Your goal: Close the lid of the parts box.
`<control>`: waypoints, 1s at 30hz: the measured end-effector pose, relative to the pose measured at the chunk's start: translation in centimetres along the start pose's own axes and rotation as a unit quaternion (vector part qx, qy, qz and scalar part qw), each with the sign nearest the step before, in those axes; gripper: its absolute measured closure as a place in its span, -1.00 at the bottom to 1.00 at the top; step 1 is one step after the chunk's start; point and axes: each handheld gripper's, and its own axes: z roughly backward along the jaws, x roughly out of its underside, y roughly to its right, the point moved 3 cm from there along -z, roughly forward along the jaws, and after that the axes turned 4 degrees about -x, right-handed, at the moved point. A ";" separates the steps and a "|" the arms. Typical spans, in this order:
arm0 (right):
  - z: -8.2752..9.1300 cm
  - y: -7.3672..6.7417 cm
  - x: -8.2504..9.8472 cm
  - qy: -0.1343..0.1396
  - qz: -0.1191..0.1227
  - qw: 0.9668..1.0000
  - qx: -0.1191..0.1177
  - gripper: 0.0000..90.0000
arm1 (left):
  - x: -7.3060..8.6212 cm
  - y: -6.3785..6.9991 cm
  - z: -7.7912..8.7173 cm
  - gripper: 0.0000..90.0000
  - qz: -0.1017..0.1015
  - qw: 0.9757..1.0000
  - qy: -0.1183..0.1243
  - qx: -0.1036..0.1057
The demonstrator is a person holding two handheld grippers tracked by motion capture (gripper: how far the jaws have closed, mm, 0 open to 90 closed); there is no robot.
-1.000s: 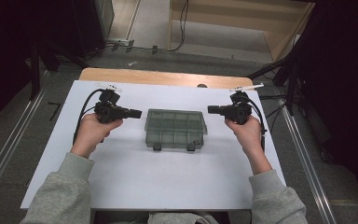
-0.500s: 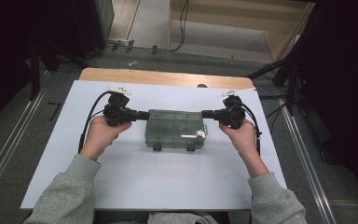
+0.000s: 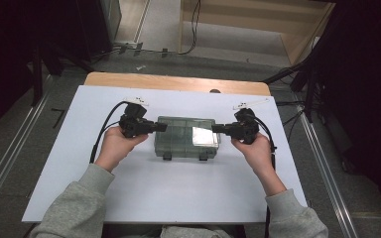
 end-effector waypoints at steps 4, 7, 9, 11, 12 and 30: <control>-0.4 -0.4 0.5 -0.006 0.003 1.000 0.000 0.95 | 0.2 0.3 -0.1 1.00 -0.006 1.000 0.004 -0.001; -0.8 -0.6 0.8 -0.011 0.002 1.000 -0.009 0.95 | 0.4 0.5 -0.1 1.00 -0.004 1.000 0.009 0.002; -0.9 -0.8 1.0 -0.015 0.005 1.000 -0.002 0.95 | 0.6 0.5 -0.2 1.00 -0.006 1.000 0.004 0.001; -0.9 -0.8 1.2 -0.012 0.004 1.000 0.000 0.95 | 0.8 0.4 -0.3 1.00 -0.007 1.000 0.000 -0.001; -0.9 -0.8 1.3 -0.012 0.003 1.000 0.002 0.95 | 0.9 0.4 -0.3 1.00 -0.005 1.000 -0.001 -0.003; -0.6 -0.8 3.0 -0.007 -0.005 1.000 0.019 0.95 | 2.7 0.3 0.3 1.00 0.004 1.000 0.007 -0.027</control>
